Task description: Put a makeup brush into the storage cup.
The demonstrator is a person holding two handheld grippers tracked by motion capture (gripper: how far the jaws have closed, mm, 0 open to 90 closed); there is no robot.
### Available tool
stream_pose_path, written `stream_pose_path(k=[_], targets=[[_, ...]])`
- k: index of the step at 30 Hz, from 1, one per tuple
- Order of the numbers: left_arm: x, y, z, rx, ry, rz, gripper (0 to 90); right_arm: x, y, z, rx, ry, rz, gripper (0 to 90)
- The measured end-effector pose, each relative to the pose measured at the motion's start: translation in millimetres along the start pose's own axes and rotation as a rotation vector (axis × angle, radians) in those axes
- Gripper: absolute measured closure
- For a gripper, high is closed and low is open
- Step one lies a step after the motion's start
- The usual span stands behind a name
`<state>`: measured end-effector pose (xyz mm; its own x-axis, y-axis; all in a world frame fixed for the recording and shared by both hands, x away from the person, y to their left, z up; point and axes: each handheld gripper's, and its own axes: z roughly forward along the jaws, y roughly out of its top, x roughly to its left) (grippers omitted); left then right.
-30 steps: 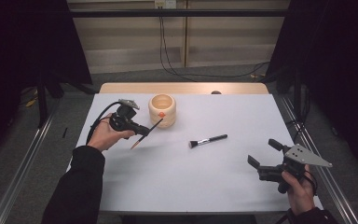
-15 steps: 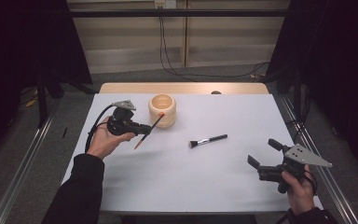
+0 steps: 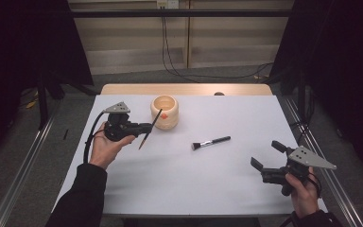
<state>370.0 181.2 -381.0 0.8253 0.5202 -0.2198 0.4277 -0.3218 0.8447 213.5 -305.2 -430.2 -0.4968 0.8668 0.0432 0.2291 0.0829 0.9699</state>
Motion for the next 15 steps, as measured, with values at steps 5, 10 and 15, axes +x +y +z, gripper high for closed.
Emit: stream_pose_path(k=[5,10,15], targets=[[-7.0,-5.0,-6.0,-0.061,0.019,-0.003,84.1,-0.6,-0.1,0.1,-0.002,0.0,0.001,0.4],[-11.5,-12.0,-9.7,-0.113,0.005,-0.011,84.1,0.0,0.0,0.2,-0.001,-0.001,0.0,0.4],[-15.3,-14.4,-14.4,-0.155,0.027,-0.016,84.1,-0.2,0.4,0.4,-0.005,-0.002,0.014,0.4]])
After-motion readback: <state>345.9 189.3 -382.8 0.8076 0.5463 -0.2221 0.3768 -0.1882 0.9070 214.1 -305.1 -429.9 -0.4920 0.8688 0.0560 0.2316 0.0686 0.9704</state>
